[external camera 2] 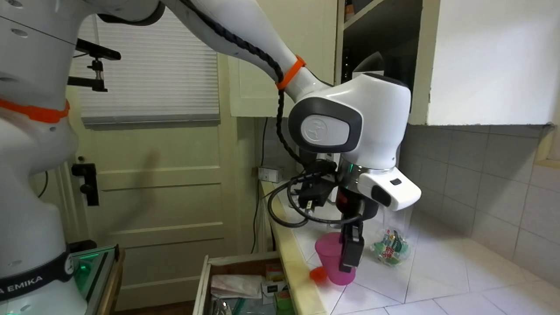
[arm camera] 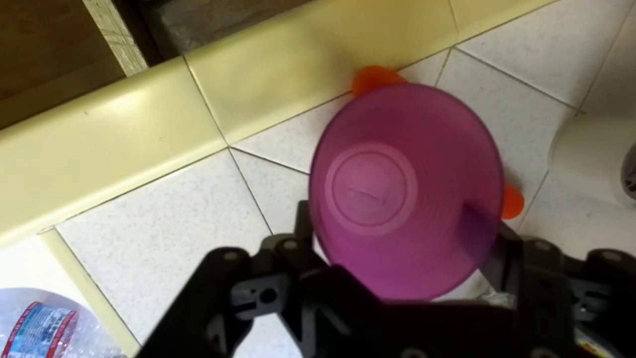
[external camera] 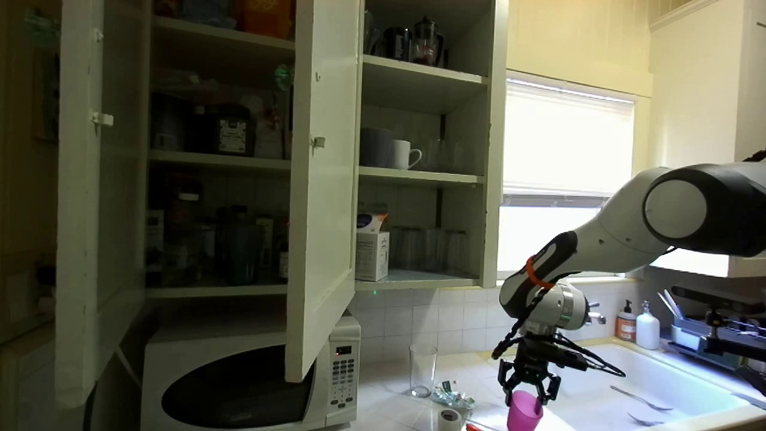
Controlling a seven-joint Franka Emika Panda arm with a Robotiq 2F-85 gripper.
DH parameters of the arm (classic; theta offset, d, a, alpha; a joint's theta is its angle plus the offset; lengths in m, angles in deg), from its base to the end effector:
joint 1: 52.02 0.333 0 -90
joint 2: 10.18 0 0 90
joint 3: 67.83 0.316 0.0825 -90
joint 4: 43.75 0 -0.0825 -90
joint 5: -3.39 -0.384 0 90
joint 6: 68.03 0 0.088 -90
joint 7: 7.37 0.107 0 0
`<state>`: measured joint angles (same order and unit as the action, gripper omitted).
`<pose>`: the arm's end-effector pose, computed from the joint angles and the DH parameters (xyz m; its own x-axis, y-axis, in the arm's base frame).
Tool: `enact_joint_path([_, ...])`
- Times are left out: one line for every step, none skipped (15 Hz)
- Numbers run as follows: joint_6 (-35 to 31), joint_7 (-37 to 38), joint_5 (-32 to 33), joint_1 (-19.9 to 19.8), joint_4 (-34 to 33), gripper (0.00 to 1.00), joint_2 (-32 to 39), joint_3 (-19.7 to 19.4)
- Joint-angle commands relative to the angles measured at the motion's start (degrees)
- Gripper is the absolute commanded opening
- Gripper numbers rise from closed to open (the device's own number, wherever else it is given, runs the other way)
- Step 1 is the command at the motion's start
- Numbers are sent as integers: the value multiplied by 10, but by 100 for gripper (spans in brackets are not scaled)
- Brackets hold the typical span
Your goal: Remove the purple cup from the bottom shelf of the right cabinet and put it on the table
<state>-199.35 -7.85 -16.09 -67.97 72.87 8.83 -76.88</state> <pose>0.5381 -0.2403 0.2776 0.7948 -0.6009 -0.0849 -0.6051 -0.7741 -0.1862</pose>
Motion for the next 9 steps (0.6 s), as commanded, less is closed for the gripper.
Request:
enact_joint_path([-33, 29, -8, 3, -1, 49, -3, -5])
enact_joint_path([-34, 34, -7, 4, -1, 49, -3, -4])
enact_joint_path([-32, 38, -2, 6, -1, 49, -3, -4])
enact_joint_path([-33, 42, -4, 7, 0, 49, -3, -3])
enact_joint_path([-33, 47, -3, 9, 1, 49, -2, -2])
enact_joint_path([-35, 51, -3, 11, 3, 49, -1, -2])
enact_joint_path([-36, 59, -2, 14, 4, 49, 0, -1])
enact_joint_path([-35, 62, 1, 16, 4, 49, 3, -1])
enact_joint_path([-37, 68, 4, 18, 5, 49, 6, -3])
